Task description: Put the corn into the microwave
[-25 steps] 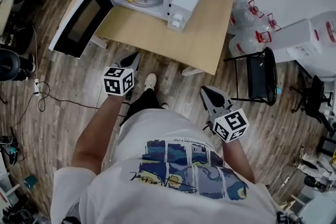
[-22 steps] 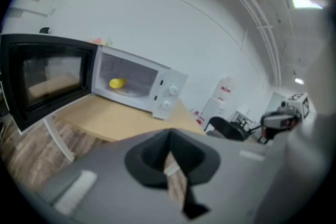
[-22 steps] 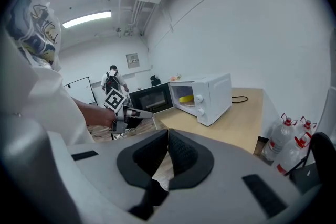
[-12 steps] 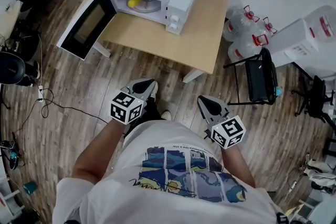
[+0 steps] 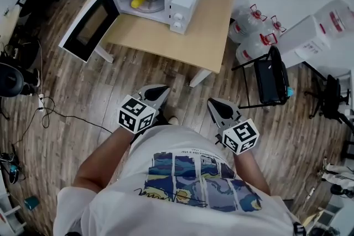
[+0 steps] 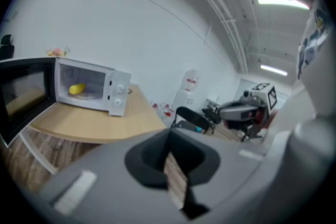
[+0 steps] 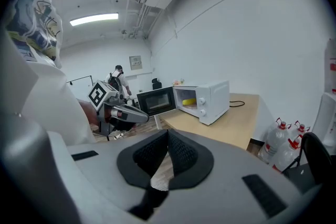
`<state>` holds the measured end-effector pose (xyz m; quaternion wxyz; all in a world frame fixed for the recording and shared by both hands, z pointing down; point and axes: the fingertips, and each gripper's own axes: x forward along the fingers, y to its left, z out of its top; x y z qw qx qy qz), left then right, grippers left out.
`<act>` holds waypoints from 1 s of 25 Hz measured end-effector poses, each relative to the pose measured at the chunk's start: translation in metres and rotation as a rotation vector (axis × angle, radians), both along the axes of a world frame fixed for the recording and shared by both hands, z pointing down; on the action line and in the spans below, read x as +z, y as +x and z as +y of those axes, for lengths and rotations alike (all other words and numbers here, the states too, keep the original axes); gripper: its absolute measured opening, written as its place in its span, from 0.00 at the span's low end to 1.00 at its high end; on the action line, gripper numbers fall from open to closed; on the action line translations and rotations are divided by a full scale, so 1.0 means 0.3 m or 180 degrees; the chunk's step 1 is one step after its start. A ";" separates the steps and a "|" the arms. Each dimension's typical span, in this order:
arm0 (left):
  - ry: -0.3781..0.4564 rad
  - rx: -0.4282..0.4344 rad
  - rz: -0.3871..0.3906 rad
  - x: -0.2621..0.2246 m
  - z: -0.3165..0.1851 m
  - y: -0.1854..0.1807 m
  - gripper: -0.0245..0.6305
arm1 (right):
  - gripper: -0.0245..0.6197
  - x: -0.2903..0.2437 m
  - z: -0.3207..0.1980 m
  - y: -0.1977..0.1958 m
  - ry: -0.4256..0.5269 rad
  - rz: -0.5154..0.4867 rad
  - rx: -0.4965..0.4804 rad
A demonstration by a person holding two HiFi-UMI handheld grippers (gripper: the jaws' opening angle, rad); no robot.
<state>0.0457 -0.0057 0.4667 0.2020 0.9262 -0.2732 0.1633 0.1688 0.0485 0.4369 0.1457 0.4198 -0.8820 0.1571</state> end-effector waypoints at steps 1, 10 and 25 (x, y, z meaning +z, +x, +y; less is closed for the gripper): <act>-0.0006 0.0012 -0.0018 0.003 0.003 -0.001 0.05 | 0.05 -0.004 0.002 0.001 0.0012 -0.0004 0.0000; 0.0010 0.0021 -0.0063 0.000 0.003 0.000 0.05 | 0.05 -0.007 0.005 -0.001 0.0040 -0.0018 -0.0021; -0.0033 0.0065 -0.0106 0.025 0.010 0.010 0.05 | 0.05 0.006 0.016 -0.017 0.0053 -0.0012 -0.0061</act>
